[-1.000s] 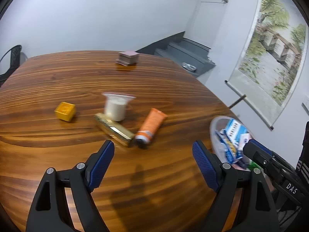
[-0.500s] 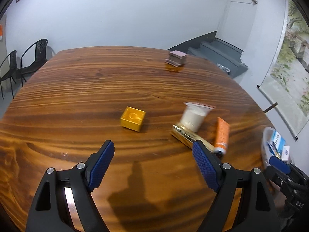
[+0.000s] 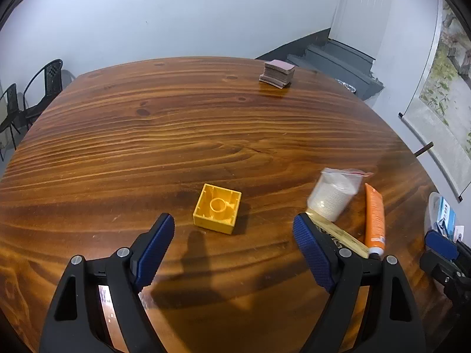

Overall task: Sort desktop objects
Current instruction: 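Withdraw both grippers from the bowl toward the remaining table items, then grasp the yellow brick with the left gripper while the right gripper grasps the orange tube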

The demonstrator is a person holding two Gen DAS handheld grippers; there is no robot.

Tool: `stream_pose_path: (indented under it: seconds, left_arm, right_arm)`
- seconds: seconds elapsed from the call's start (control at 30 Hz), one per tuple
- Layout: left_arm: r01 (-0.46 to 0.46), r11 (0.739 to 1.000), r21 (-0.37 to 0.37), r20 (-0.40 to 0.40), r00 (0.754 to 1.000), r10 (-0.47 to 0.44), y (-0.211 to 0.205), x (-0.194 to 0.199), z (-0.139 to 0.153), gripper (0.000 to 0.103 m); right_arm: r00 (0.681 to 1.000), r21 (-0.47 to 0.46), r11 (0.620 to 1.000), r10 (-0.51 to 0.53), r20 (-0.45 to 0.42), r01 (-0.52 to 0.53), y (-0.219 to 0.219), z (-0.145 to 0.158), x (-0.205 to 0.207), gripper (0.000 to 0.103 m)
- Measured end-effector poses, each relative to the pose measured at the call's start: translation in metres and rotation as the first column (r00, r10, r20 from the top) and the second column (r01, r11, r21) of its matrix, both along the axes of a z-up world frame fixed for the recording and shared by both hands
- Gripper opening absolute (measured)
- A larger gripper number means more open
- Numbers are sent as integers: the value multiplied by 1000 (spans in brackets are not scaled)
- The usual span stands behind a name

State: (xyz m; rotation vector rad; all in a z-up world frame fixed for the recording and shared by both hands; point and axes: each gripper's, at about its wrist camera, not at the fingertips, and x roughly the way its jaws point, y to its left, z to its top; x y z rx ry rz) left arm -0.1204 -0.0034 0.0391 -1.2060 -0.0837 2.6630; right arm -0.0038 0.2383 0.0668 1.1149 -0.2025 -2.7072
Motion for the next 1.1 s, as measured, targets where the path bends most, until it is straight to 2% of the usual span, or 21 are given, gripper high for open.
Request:
stream_pose_path:
  seconds: [0.17, 0.23, 0.3, 0.6, 0.67, 0.73, 0.9, 1.1]
  left_arm:
    - [12, 1000, -4, 21, 1000, -12, -2, -13, -6, 86]
    - [23, 1000, -1, 34, 999, -23, -3, -17, -8, 73]
    - [25, 1000, -6, 43, 999, -25, -3, -21, -11, 68]
    - [46, 999, -10, 46, 998, -45, -4, -27, -16, 66]
    - [45, 999, -12, 42, 998, -44, -4, -28, -16, 61]
    - [41, 999, -9, 40, 998, -41, -5, -29, -16, 56]
    - [45, 999, -2, 38, 998, -44, -6, -30, -16, 55]
    - [48, 999, -7, 36, 998, -47, -5, -32, -16, 55]
  right_arm:
    - [1000, -12, 1000, -3, 31, 4, -5, -7, -17, 61]
    - [999, -19, 1000, -9, 47, 10, -5, -12, -23, 61]
    - [998, -29, 999, -20, 66, 22, -5, -16, -29, 61]
    - [992, -47, 997, -55, 112, 60, -5, -28, -52, 61]
    - [992, -42, 997, -55, 116, 60, -7, -31, -56, 61]
    - [992, -31, 998, -54, 117, 58, -10, -33, -59, 61]
    - [989, 0, 998, -65, 131, 66, -13, -39, -70, 61]
    - [993, 116, 992, -57, 99, 46, -26, -41, -72, 58]
